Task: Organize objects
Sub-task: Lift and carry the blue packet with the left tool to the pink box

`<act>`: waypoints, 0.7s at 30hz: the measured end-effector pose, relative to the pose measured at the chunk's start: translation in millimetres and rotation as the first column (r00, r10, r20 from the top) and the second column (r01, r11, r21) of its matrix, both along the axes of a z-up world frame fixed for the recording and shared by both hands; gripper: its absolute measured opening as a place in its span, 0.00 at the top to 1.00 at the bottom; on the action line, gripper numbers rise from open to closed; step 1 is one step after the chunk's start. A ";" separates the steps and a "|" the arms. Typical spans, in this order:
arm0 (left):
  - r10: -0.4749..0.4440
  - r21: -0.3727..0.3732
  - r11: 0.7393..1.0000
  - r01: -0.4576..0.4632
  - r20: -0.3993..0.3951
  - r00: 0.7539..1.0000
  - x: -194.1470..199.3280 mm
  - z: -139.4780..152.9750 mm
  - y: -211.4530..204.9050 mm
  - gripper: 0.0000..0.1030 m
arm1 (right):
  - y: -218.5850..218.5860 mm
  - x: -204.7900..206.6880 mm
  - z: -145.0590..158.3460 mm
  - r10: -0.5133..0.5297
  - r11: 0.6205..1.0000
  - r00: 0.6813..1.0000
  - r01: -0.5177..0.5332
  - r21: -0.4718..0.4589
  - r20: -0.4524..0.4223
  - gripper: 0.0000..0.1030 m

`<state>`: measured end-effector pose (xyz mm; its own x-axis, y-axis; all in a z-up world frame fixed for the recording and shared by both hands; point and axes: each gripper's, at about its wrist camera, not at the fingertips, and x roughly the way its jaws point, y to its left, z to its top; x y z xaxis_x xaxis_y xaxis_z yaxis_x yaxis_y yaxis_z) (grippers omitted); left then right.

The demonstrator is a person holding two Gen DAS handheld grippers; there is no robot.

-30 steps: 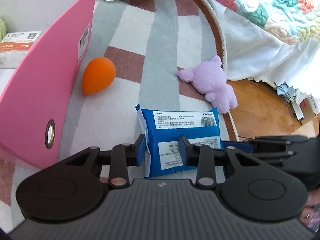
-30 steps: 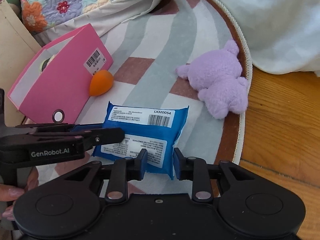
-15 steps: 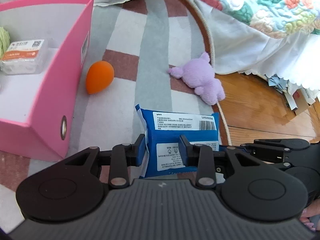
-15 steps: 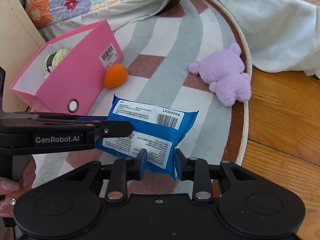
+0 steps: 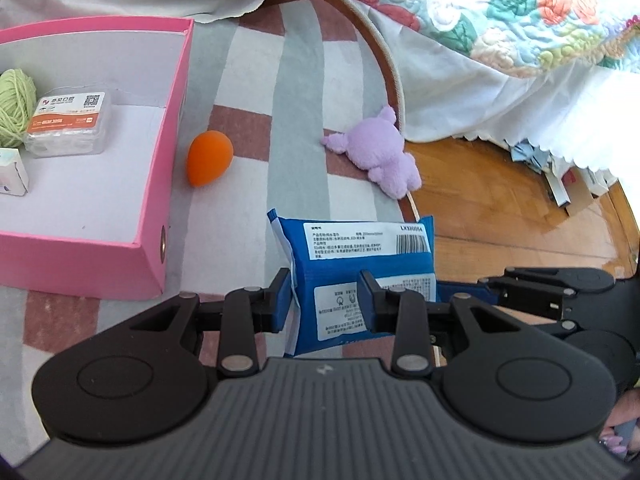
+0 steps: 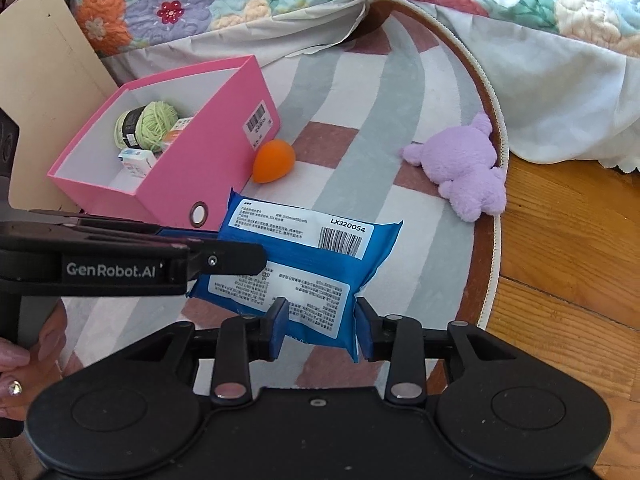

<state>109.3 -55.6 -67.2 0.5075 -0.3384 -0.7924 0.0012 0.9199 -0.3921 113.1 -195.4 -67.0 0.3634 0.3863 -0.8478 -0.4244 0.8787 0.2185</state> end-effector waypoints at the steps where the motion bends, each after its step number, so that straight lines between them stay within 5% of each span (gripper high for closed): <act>1: -0.007 0.002 1.000 0.007 -0.004 1.000 -1.7 3.2 0.9 0.68 | 1.7 -1.4 3.4 0.004 1.000 1.000 -0.004 -0.002 -0.004 0.57; 21: -0.033 0.039 0.999 0.032 0.036 0.999 -33.7 79.5 35.2 0.64 | 44.5 -30.7 73.6 0.127 0.991 0.990 -0.125 -0.038 0.060 0.48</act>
<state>75.5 -20.4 12.3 0.5254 -0.3248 -0.7864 0.0448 0.9335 -0.3557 82.4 -150.9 6.6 0.3664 0.4035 -0.8384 -0.5443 0.8238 0.1586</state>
